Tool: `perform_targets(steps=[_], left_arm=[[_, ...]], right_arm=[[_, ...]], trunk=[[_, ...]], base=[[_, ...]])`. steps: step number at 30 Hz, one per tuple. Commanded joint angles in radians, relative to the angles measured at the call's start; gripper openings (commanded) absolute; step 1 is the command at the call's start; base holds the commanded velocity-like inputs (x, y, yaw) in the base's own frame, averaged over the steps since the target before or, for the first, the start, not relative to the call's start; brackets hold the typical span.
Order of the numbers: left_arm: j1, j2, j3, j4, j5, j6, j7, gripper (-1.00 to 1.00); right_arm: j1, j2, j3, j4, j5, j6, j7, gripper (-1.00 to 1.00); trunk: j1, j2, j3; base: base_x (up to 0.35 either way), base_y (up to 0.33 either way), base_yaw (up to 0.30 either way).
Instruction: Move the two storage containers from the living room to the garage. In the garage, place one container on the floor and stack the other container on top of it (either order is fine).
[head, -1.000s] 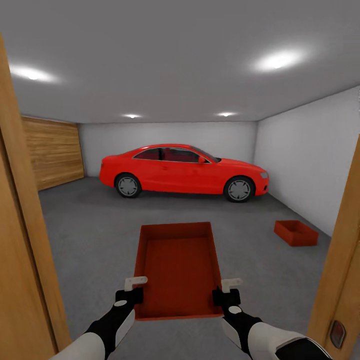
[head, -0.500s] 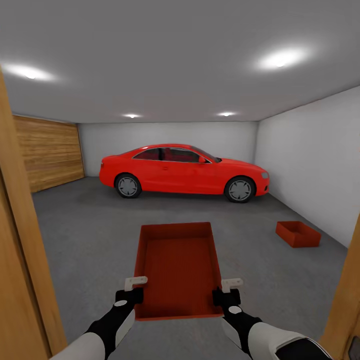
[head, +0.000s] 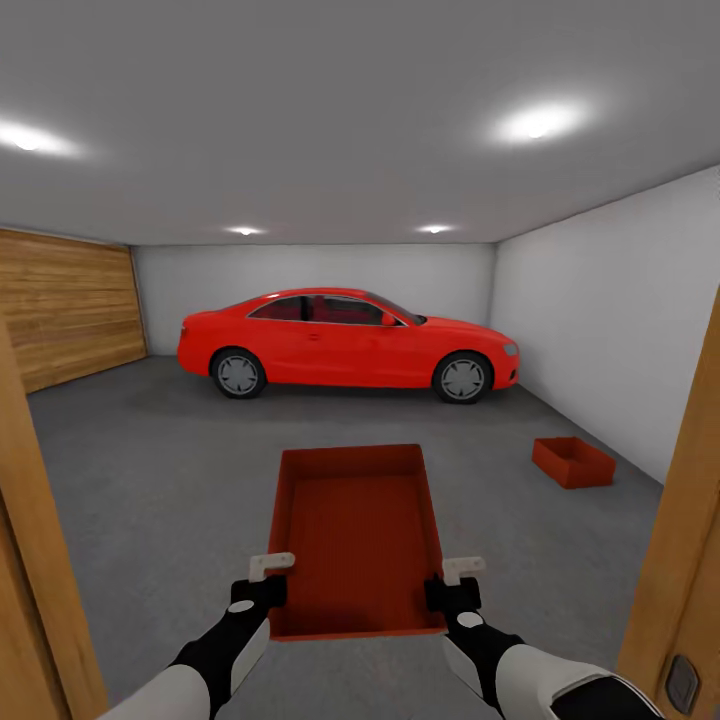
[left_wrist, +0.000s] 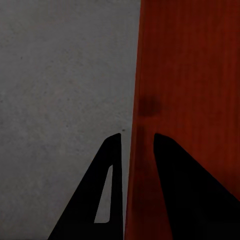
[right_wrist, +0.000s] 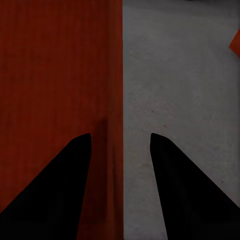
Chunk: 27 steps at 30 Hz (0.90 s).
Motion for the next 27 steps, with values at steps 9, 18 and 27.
perform_targets(steps=[9, 18, 27], left_arm=[[0.0, 0.012, -0.007, 0.004, 0.016, 0.0, 0.006, -1.0], [0.0, 0.011, -0.005, 0.004, 0.017, -0.001, 0.007, -1.0], [0.0, 0.01, -0.004, 0.004, 0.016, -0.001, 0.008, -1.0]], right_arm=[[-0.001, 0.006, 0.207, -0.003, -0.208, -0.009, -0.002, -1.0], [-0.001, 0.006, 0.409, -0.003, -0.407, -0.008, -0.002, -1.0], [-0.001, 0.006, 0.559, -0.003, -0.556, -0.007, -0.002, -1.0]], trunk=[[0.0, -0.001, -0.002], [0.0, -0.001, -0.002], [0.0, -0.001, -0.002]], base=[[0.0, 0.0, -0.001], [0.0, 0.02, 0.0], [0.0, 0.022, 0.0]])
